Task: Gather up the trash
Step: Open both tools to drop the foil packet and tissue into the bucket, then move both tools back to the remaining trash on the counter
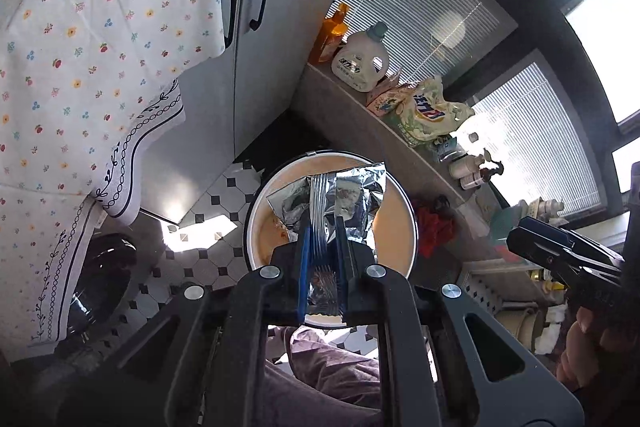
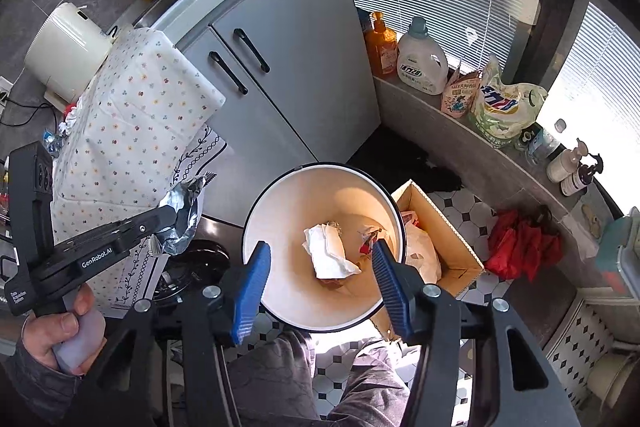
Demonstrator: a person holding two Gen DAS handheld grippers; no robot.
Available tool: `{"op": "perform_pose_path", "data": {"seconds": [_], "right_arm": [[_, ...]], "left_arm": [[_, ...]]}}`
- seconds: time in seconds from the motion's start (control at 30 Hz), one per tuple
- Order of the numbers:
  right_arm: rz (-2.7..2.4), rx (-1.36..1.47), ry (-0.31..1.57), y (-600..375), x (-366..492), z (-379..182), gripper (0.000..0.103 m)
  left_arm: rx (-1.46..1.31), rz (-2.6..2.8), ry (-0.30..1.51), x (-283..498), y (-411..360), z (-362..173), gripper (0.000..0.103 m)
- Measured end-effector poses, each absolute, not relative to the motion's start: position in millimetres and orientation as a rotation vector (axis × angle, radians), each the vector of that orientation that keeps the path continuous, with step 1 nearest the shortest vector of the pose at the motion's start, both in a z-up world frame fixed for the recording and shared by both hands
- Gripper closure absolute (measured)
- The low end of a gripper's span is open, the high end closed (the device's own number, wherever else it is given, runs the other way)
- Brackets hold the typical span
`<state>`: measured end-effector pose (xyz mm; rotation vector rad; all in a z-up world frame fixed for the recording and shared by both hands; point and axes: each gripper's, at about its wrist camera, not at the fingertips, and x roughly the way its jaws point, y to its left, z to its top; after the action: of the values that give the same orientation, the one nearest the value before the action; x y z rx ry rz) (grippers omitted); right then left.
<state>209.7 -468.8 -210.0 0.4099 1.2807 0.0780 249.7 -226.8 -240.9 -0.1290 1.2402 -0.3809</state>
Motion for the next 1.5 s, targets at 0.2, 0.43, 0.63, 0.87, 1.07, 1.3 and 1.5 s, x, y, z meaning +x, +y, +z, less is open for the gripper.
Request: {"op": "perform_pose_path", "data": {"seconds": [0.2, 0.43, 0.63, 0.87, 1.07, 1.3, 1.5], "right_arm": [[0.037, 0.399, 1.266, -487.9, 197.1, -202.6, 0.048], [0.001, 0.39, 1.235, -508.6, 189.1, -190.5, 0.039], [0.015, 0.403, 1.202, -510.5, 196.0, -181.7, 0.034], [0.087, 0.403, 1.137, -475.7, 223.4, -163.8, 0.016], [0.144, 0.402, 1.094, -429.9, 257.3, -149.9, 0.009], [0.223, 0.352, 1.072, -365.3, 296.7, -131.1, 0.008], [0.286, 0.317, 1.049, -307.0, 325.6, -114.7, 0.008]], "left_arm": [[-0.136, -0.418, 1.279, 249.7, -246.7, -252.5, 0.09], [-0.153, -0.451, 1.254, 251.4, -266.2, -242.4, 0.038], [-0.134, -0.433, 1.179, 259.6, -255.6, -213.2, 0.023], [-0.127, -0.33, 1.078, 268.8, -204.7, -177.1, 0.012], [-0.141, -0.224, 1.022, 273.8, -138.8, -156.6, 0.01], [-0.204, -0.098, 0.951, 280.0, -53.8, -135.5, 0.009], [-0.254, -0.013, 0.897, 289.3, 20.0, -122.0, 0.009]]}}
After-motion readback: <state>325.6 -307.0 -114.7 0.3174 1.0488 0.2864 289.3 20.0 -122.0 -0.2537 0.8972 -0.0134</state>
